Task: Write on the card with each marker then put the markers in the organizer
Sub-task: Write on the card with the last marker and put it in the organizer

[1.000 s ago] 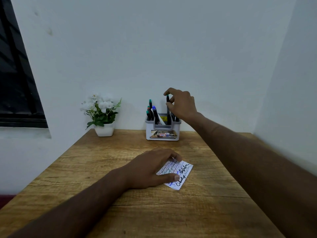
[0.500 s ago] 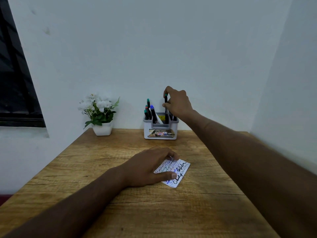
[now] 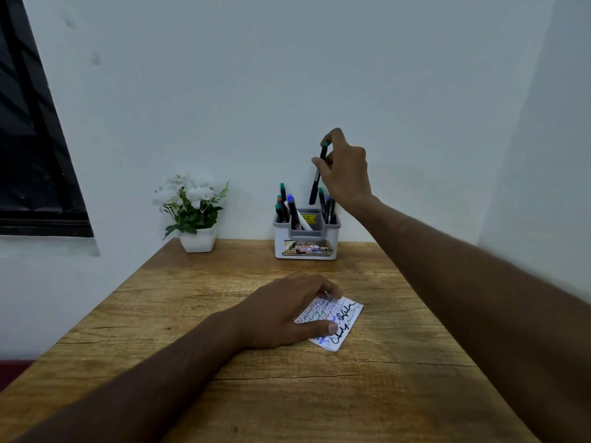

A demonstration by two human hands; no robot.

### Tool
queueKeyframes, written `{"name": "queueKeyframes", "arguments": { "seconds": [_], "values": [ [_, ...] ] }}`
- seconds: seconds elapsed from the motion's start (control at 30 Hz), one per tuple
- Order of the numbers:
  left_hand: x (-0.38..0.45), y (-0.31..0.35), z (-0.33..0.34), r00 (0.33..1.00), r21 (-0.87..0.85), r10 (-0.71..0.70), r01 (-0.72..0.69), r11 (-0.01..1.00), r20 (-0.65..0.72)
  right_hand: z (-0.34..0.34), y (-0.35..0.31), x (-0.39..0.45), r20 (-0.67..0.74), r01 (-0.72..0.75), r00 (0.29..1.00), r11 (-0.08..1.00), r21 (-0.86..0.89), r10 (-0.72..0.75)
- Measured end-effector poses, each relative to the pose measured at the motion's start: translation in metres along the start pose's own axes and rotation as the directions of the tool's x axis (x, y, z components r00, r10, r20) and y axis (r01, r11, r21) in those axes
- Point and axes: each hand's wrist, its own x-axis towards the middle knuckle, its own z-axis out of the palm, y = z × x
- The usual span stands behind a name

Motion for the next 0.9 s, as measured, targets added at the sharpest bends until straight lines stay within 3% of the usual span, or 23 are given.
{"name": "queueKeyframes", "arguments": {
  "seconds": [0.3,0.4,0.57,0.7,0.8,0.9],
  "values": [
    [0.003,-0.003,0.001,1.000,-0.015,0.024,-0.024,1.000,-0.005,0.015,0.019,-0.016,0.248,-0.032,0.965,0.976,-0.214,0.086],
    [0.003,-0.004,0.003,0.999,-0.030,0.044,-0.045,0.999,-0.022,0.008,0.015,-0.020,0.215,-0.024,0.974,0.973,-0.231,0.075],
    [0.005,-0.012,0.007,0.995,-0.053,0.080,-0.083,0.995,-0.065,-0.021,0.005,-0.048,0.125,0.121,0.988,0.965,-0.234,-0.094],
    [0.006,-0.017,0.009,0.990,-0.043,0.133,-0.135,0.990,-0.051,-0.041,0.000,-0.114,0.353,0.140,0.932,0.978,-0.151,-0.079],
    [0.006,-0.017,0.010,0.985,0.035,0.157,-0.155,0.987,-0.071,-0.061,0.000,-0.162,0.441,0.062,0.898,0.991,-0.116,-0.005],
    [0.005,-0.011,0.008,0.984,-0.008,0.151,-0.152,0.988,-0.094,-0.082,0.001,-0.191,0.573,0.015,0.818,0.993,-0.116,0.054]
  ]
}}
